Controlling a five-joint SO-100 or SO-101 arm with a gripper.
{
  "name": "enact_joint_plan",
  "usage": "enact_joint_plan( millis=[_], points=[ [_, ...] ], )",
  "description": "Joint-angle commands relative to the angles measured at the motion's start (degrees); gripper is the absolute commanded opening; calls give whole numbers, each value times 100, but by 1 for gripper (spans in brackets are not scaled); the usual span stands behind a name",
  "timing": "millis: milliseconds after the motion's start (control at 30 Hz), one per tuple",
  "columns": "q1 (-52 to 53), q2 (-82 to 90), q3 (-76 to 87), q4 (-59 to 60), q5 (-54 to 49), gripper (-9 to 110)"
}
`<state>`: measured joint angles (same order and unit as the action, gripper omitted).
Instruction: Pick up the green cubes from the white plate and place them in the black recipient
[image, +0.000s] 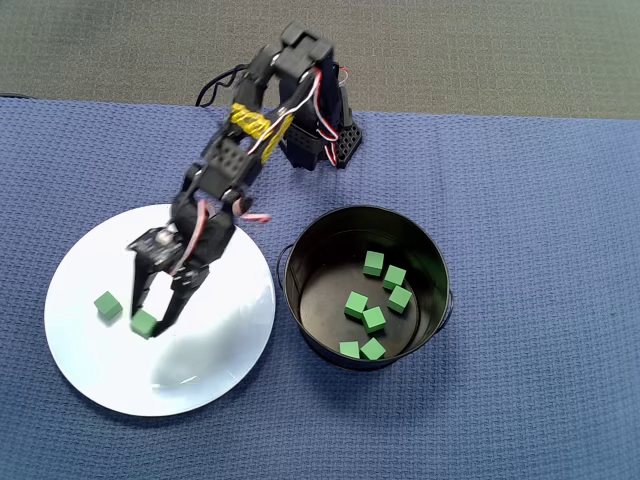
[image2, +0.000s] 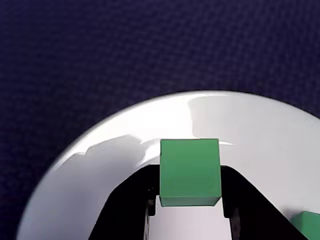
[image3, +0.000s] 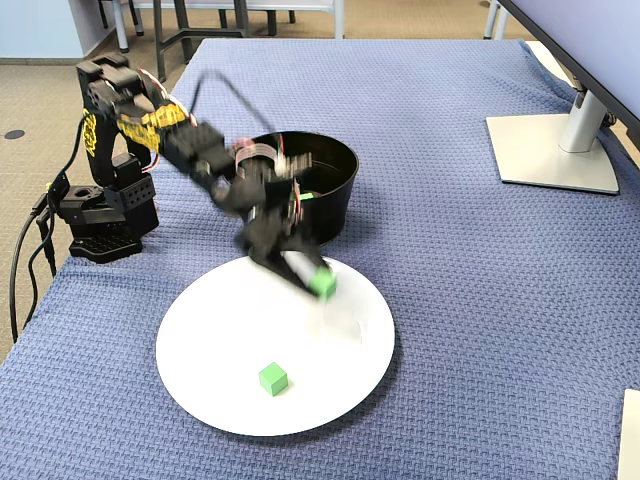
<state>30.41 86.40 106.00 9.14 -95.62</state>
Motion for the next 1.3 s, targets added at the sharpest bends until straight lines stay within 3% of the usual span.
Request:
enact_joint_plan(
  millis=[0, 200, 533, 633, 733, 1000, 1267],
  points=[
    [-659, 1477, 668, -9, 193, 0],
    [-2057, 3182, 2065, 422, 791, 0],
    [-3797, 4166, 2250, 1775, 1995, 0],
    [-4061, 4210, 2364, 1828, 2101, 20],
    [-4148, 4148, 2276, 1995, 2180, 26],
    [-2698, 3103, 888, 2136, 1406, 23],
    [-756, 1661, -62, 1415, 387, 31]
  ],
)
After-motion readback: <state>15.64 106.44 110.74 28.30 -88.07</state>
